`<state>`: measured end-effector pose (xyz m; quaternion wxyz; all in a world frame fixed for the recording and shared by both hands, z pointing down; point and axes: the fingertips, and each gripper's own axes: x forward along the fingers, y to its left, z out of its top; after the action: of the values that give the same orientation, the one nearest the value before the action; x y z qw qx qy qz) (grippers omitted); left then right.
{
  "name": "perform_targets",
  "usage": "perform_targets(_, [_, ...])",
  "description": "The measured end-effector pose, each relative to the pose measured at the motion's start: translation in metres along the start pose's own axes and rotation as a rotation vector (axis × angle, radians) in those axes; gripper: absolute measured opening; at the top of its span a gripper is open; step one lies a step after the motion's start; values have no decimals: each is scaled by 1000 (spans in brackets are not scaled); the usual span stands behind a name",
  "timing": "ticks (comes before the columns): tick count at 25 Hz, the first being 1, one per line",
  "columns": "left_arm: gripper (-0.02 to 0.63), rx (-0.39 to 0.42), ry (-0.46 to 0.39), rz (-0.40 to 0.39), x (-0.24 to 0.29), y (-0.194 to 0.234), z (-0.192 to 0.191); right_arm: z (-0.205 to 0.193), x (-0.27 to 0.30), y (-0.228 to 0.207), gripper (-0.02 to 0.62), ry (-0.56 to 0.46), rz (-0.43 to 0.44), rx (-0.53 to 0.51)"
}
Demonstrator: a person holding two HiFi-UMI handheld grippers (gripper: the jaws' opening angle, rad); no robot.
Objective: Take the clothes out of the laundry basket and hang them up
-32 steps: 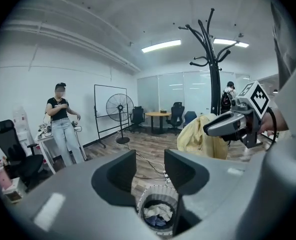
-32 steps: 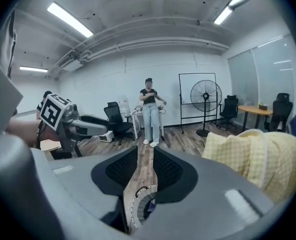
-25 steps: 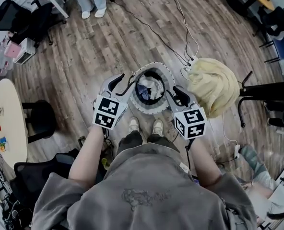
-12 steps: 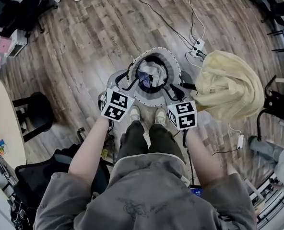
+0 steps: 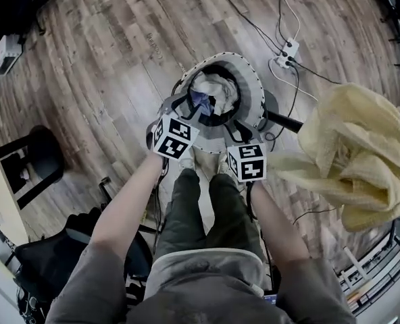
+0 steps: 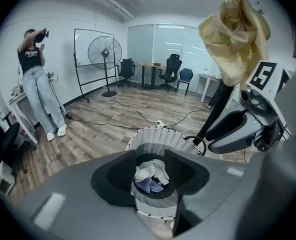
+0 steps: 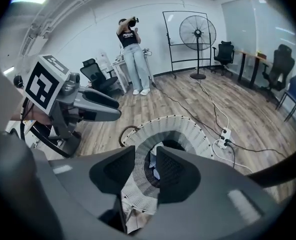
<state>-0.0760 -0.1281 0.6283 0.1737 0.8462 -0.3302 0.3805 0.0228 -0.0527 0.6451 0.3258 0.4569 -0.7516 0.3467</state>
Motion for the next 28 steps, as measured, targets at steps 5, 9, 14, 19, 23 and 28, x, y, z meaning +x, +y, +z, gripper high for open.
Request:
perform_targets(5, [178,-54,40,-30,69,6,-41,-31,63,-27,177,-4,-33,85])
perform_targets(9, [178,-39,64,-52,120,3,-68,-51,111,-55,183,-12,-56,120])
perform_targets(14, [178,-84,85,-54,173,4,-106,-76,160,-77,183,-11,-60,150])
perform_targets(19, [178,-96,144,-49,211,-3,-150,-115,199,-86,183,26,-65,184])
perform_targets(23, [178,-107,167,-34,236,-8,-169,-147,222,-78,189,78,-50,189])
perform_targets(28, [178,-287,161,66,252,18,-200,-167,247,-68,193,103,-28,206])
